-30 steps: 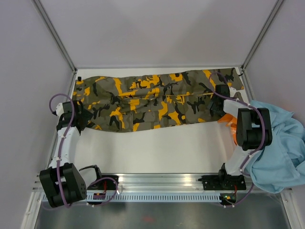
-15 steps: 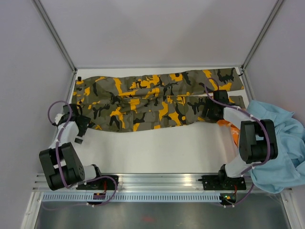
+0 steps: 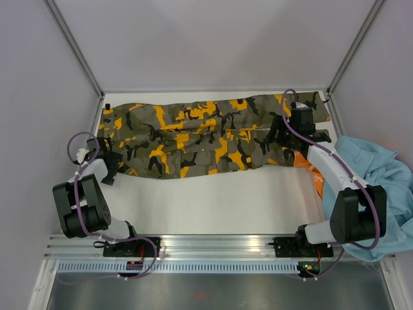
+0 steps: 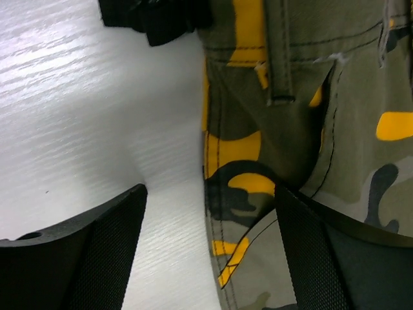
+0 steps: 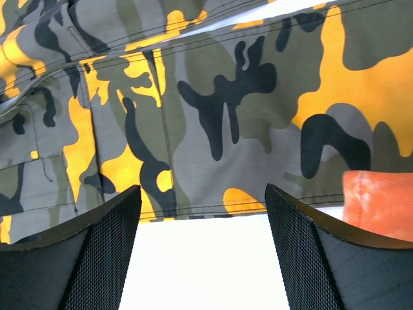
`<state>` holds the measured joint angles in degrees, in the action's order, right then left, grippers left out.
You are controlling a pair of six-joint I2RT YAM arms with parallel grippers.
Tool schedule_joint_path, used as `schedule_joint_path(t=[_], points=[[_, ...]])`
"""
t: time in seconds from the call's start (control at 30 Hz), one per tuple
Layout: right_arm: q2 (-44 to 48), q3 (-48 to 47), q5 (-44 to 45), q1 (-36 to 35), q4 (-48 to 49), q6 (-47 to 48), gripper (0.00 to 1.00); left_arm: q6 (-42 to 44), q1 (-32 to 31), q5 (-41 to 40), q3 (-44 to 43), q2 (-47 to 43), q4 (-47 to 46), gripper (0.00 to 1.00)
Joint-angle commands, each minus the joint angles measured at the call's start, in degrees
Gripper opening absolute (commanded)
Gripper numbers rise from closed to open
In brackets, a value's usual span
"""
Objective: Fold and stack the trousers
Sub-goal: Flatten the trousers out
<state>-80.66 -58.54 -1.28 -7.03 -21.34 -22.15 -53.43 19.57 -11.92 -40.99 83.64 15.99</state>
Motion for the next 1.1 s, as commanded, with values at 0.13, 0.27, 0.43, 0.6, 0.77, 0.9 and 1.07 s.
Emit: schedule_joint_path(t=[0.13, 0.27, 0.43, 0.6, 0.77, 0.9, 1.07], points=[[0.9, -2.5, -0.7, -0.4, -1.1, -1.3, 0.84, -1.9, 0.7, 1.8, -1.6, 8.0, -2.5, 0.77], [0.6, -2.7, 0.2, -0.4, -1.5, -1.9, 0.84, -1.2, 0.8, 2.3, -3.2, 9.2, -2.4, 0.61], [0.9, -1.0, 2.3, -0.4, -0.5, -3.3, 0.84, -0.5, 0.8, 2.2, -5.1, 10.9, 0.6, 0.16], [0.2, -0.2, 3.4, -0.4, -0.9, -2.4, 0.84, -1.4, 1.2, -0.3, -5.7, 10.4, 5.4, 0.02], [0.2, -0.7, 5.2, -0.4, -1.9, -1.1, 0.85, -1.7, 2.4, -3.7, -3.0, -1.4, 11.2, 0.02], [0.5, -0.1, 4.6, -0.4, -1.8, -2.2, 0.86, -0.5, 4.9, -7.2, -2.0, -11.1, 15.8, 0.02], [0.6, 2.6, 1.5, -0.4, -0.3, -3.8, 0.86, 2.4, 9.2, -6.4, -1.5, -15.1, 16.9, 0.02]])
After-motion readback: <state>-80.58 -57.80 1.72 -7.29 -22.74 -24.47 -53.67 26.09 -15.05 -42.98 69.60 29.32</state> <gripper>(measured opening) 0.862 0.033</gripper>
